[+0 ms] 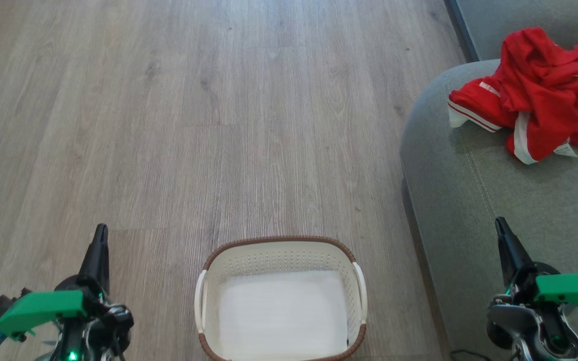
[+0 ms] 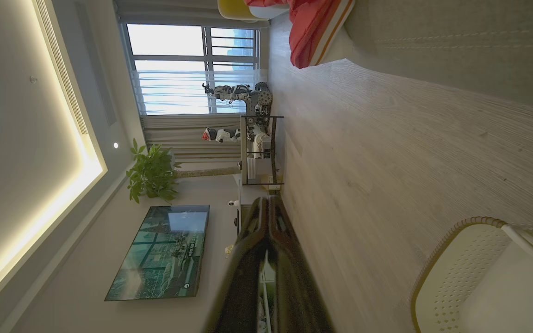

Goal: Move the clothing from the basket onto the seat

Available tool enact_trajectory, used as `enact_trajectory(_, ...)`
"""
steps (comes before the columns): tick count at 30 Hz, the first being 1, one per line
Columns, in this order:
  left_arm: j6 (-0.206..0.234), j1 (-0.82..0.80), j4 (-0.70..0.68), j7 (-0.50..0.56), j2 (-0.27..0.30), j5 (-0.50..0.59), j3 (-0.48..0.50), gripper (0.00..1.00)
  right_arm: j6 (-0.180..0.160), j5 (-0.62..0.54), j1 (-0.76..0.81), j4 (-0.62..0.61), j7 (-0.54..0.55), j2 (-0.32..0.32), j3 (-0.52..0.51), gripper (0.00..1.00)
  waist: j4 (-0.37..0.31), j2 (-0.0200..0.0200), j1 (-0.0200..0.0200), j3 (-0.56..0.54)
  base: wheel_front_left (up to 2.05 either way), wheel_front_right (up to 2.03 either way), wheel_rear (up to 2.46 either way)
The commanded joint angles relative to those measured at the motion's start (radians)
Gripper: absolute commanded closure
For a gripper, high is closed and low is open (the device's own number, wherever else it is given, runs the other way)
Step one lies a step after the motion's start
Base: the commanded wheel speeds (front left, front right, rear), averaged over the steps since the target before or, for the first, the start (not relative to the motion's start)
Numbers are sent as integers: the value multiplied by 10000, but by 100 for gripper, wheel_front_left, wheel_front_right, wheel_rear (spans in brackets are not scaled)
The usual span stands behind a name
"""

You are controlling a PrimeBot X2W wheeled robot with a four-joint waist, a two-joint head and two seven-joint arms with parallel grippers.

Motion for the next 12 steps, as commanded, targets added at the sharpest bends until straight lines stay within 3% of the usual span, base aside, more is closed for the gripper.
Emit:
enact_trajectory(1,-67,-505,-267,70,51,29,359,100,-2,60,-518,-389,43,-43,164,100,0,-1,0,0,0,0,0)
enact_trajectory(12,-67,-505,-267,75,47,34,365,100,-2,60,-518,-389,43,-43,164,100,0,-1,0,0,0,0,0)
